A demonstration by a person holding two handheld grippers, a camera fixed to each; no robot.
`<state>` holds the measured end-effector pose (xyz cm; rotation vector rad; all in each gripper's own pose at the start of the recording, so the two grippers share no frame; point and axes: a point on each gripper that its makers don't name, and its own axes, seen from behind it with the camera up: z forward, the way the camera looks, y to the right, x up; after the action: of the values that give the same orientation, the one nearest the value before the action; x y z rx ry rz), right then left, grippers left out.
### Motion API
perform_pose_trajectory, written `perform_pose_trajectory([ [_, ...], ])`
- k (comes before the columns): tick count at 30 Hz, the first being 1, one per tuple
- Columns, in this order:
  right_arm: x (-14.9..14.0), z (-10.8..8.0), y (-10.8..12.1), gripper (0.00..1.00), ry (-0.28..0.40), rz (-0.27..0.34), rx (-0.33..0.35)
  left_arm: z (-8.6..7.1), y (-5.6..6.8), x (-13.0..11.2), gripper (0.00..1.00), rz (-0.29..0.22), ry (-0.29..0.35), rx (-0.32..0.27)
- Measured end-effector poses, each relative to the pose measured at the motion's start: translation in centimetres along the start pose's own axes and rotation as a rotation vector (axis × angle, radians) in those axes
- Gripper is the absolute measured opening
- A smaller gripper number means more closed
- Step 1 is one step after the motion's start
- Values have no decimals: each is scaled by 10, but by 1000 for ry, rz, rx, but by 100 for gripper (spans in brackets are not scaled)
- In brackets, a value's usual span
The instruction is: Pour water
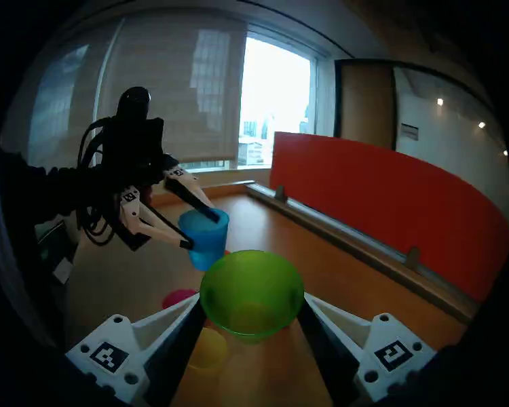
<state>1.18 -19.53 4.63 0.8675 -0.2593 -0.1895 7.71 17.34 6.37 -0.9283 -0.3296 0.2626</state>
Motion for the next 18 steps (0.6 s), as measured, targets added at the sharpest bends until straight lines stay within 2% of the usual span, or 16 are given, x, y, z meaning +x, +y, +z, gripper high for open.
perform_pose_trajectory([
  [18, 34, -7, -22, 90, 117, 7, -13, -32, 9, 13, 87, -10, 65, 32],
])
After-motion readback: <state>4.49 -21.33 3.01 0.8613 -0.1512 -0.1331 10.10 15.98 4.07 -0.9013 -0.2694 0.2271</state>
